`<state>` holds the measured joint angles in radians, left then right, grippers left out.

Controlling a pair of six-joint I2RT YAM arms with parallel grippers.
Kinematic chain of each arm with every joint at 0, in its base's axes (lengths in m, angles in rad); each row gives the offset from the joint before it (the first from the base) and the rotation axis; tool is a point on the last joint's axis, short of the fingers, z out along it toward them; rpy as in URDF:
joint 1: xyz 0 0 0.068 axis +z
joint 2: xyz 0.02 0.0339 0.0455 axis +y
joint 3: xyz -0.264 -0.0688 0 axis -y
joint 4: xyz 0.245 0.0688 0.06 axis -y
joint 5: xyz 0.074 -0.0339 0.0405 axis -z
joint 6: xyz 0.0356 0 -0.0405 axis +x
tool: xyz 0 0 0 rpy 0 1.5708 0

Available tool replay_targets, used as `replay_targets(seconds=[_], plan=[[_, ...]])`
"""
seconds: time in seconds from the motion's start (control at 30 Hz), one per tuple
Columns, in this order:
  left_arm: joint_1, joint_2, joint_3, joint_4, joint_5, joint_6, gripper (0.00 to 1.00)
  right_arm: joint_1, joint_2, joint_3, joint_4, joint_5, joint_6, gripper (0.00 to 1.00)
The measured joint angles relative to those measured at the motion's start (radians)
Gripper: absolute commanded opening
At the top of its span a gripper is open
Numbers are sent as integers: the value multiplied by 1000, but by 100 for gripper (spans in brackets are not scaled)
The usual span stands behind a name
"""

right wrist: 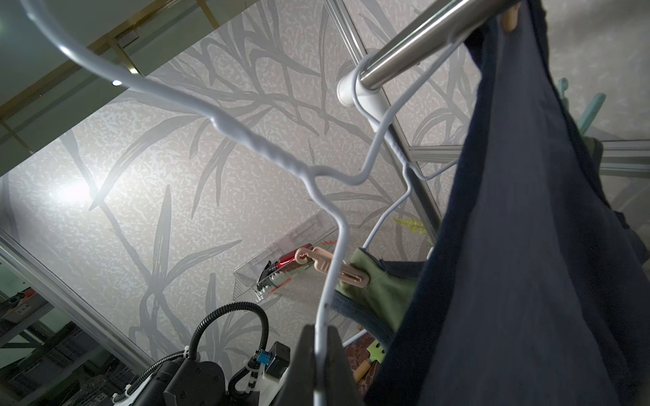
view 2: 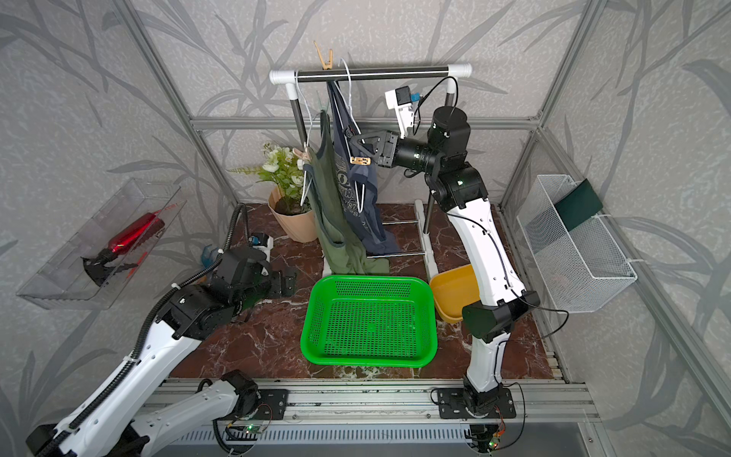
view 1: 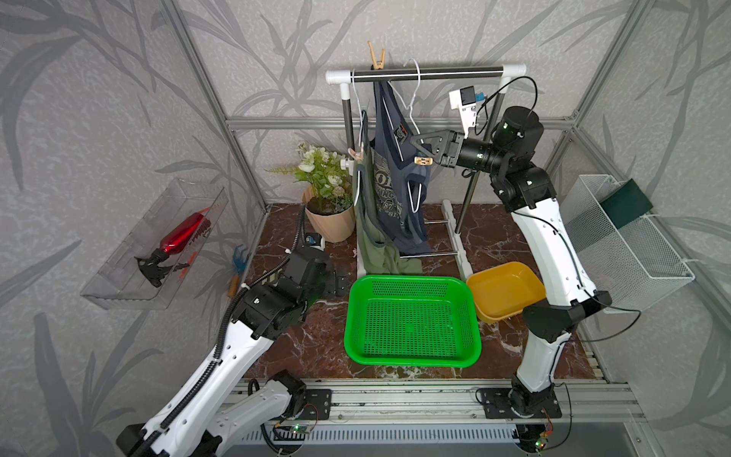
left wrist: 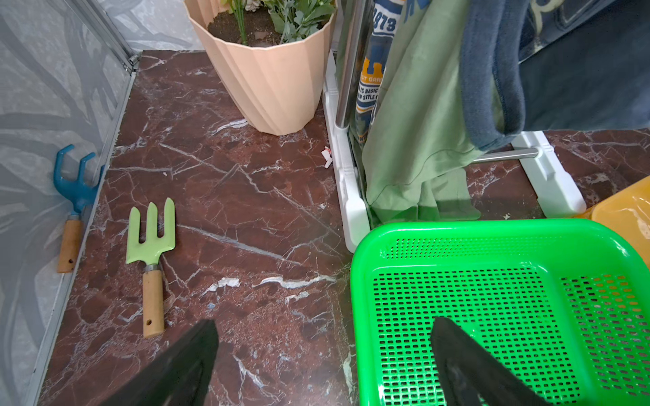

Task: Remove the clothespins securing tank tops to the hanger
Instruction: Pick up the hanger from the clothesline.

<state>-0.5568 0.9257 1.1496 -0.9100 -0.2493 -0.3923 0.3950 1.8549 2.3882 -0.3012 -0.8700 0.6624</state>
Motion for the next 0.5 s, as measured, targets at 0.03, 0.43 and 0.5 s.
replay_targets(seconds=[0.03, 0.43, 0.5], plan=[[0, -7, 0, -11, 0, 0, 96, 0, -27, -38, 7, -1, -4, 0], [-5, -108, 2, -130, 25, -13, 96, 0, -289, -458, 144, 2, -56, 0], [-10, -109, 4, -146, 43, -26, 96, -2, -317, -508, 155, 5, -66, 0]])
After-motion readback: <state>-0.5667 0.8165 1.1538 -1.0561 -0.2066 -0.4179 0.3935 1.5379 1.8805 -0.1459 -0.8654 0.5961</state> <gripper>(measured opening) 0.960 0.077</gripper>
